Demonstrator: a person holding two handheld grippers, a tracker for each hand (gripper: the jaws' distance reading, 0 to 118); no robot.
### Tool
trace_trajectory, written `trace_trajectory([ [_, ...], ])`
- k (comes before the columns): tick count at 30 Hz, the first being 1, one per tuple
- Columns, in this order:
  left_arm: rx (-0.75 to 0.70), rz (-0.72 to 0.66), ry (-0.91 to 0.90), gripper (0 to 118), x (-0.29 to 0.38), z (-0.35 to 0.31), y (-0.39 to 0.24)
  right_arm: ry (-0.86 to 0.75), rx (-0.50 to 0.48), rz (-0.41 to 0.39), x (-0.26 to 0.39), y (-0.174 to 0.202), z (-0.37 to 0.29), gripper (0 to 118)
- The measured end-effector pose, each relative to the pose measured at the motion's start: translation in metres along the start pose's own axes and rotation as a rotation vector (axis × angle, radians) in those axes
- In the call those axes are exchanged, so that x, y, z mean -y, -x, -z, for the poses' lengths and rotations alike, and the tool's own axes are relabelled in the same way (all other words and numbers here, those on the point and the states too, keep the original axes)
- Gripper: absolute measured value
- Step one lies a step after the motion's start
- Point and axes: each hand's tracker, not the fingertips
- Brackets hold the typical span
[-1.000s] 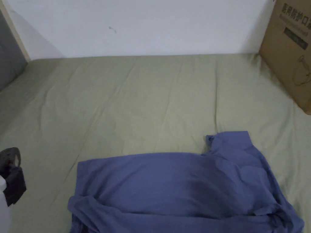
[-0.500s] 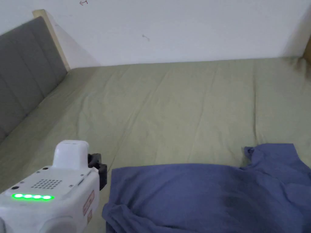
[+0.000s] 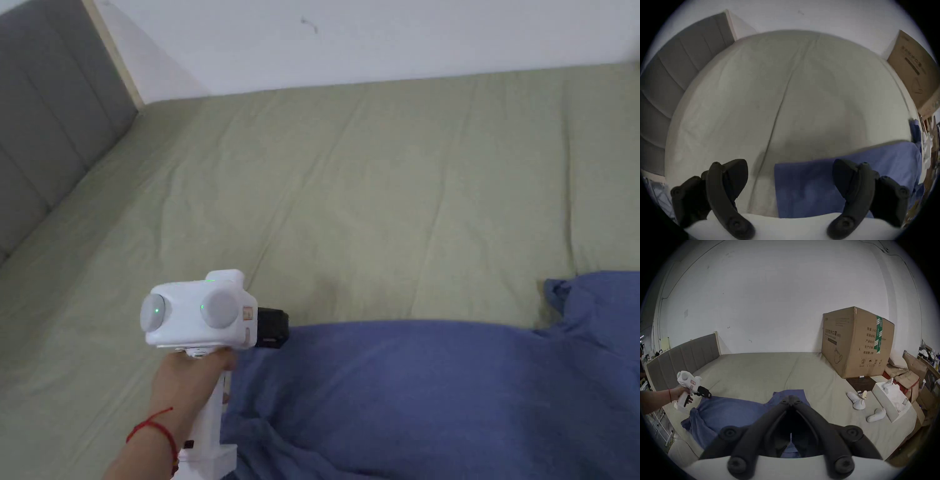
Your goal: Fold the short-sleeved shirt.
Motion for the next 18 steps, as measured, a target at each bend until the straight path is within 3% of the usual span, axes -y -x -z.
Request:
trace_trajectory([
  [3,0.008,-0.042,0.032,110,0.010,0.009,0.005,0.016,-0.003,-0.007,0.004,0.000,0.004,0],
  [5,0.002,-0.039,0.023,96,0.009,-0.004,0.002,0.032,-0.001,-0.019,0.006,-0.001,0.006,0],
  [7,0.008,-0.004,0.018,46,0.012,-0.013,-0.003,0.037,-0.001,-0.022,0.008,-0.002,0.006,0],
  [8,-0.004,0.038,0.003,0,0.015,-0.018,-0.007,0.043,-0.005,-0.016,0.009,-0.004,0.007,0],
  [18,0.056,0.081,-0.094,1,0.031,-0.074,-0.021,0.143,-0.052,0.056,0.005,-0.024,0.044,0],
])
